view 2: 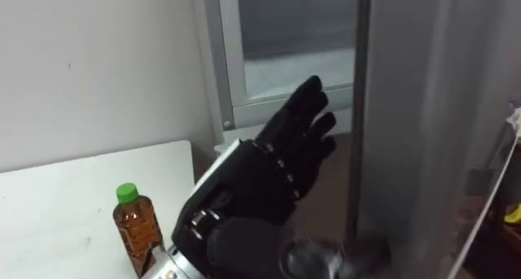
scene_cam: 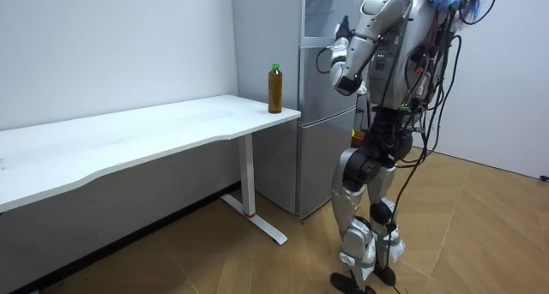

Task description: Put the bottle in the upper fridge

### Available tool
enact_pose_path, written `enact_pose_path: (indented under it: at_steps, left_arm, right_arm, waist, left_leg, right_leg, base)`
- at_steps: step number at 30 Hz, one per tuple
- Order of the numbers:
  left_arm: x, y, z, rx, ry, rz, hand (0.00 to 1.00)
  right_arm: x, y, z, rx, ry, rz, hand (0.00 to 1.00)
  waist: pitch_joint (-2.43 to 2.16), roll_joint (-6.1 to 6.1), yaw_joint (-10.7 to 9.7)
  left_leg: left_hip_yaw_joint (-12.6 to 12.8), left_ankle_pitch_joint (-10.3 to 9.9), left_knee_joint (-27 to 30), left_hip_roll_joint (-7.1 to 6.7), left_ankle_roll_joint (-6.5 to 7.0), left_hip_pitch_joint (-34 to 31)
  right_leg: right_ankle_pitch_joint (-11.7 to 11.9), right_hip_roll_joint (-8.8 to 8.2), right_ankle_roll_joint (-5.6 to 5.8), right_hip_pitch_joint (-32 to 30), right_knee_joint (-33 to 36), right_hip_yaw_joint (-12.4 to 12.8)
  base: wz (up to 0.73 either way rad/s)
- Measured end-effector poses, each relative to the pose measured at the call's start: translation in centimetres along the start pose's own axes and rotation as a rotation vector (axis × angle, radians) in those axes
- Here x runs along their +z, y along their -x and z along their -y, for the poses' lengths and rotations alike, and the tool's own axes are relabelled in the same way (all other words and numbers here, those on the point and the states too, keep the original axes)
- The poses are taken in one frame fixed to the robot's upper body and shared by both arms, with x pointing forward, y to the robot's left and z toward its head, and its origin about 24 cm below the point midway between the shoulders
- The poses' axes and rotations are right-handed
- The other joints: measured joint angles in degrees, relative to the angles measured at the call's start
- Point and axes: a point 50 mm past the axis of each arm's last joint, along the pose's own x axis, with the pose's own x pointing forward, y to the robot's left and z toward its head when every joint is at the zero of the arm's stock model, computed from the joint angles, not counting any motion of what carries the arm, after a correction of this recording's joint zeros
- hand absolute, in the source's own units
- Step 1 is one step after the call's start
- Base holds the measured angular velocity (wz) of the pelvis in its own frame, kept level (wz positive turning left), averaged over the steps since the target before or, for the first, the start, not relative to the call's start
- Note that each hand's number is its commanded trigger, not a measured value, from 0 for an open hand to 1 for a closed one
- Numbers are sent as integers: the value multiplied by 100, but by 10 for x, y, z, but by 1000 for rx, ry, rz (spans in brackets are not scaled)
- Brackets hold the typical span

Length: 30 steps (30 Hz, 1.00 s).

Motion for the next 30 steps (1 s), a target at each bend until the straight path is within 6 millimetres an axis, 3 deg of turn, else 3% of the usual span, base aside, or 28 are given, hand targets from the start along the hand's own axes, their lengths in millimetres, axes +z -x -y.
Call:
enact_pose_path:
  at_steps: [5, 30]
  left_arm:
    - [-5, 0, 2, -39, 8, -28, 0]
    - [1, -5, 9, -184, -10, -14, 0]
  right_arm:
    - [3, 0, -1, -10, 0, 19, 0]
    - [4, 0, -1, -15, -1, 22, 0]
  waist:
    - [19, 30, -137]
    - [16, -3, -161]
  left_leg:
    - [17, 8, -1, 8, -18, -3]
    - [40, 5, -36, 46, -83, -4]
  right_leg:
    - [-36, 6, -34, -42, -11, 8]
    - [-60, 68, -81, -100, -80, 124]
  base:
    - [-6]
    - [-2]
